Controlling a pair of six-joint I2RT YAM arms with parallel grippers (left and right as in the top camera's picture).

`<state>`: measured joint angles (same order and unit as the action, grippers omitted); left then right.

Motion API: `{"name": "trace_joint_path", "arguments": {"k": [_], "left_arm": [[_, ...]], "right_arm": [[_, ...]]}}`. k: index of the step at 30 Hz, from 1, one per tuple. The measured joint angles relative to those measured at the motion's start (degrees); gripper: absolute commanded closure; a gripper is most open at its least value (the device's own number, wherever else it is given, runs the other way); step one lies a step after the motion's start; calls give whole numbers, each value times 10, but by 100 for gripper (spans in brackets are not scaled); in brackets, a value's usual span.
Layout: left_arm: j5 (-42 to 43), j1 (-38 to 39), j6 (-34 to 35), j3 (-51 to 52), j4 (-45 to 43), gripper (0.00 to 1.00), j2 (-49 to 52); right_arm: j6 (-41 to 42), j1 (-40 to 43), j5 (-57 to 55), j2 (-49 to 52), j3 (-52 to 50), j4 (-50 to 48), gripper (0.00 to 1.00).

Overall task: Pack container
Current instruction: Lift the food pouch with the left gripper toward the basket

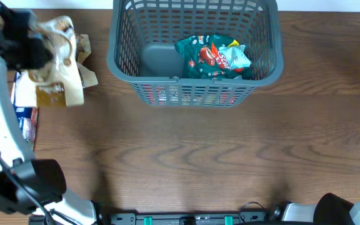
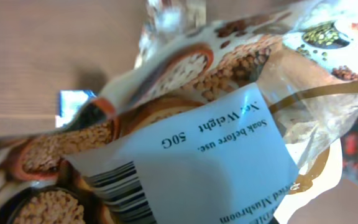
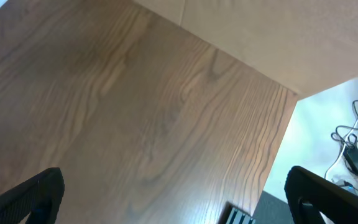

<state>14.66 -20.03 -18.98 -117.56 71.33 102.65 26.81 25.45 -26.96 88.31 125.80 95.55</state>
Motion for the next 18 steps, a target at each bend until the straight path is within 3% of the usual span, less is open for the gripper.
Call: {"name": "trace_joint_path", "arguments": {"k": [10, 18], "left_arm": [[72, 51, 25, -137, -21, 94, -84], [203, 132, 25, -162, -119, 94, -109]], "right_arm": [[0, 0, 0, 0, 0, 0, 1], [0, 0, 0, 0, 0, 0, 1]]}}
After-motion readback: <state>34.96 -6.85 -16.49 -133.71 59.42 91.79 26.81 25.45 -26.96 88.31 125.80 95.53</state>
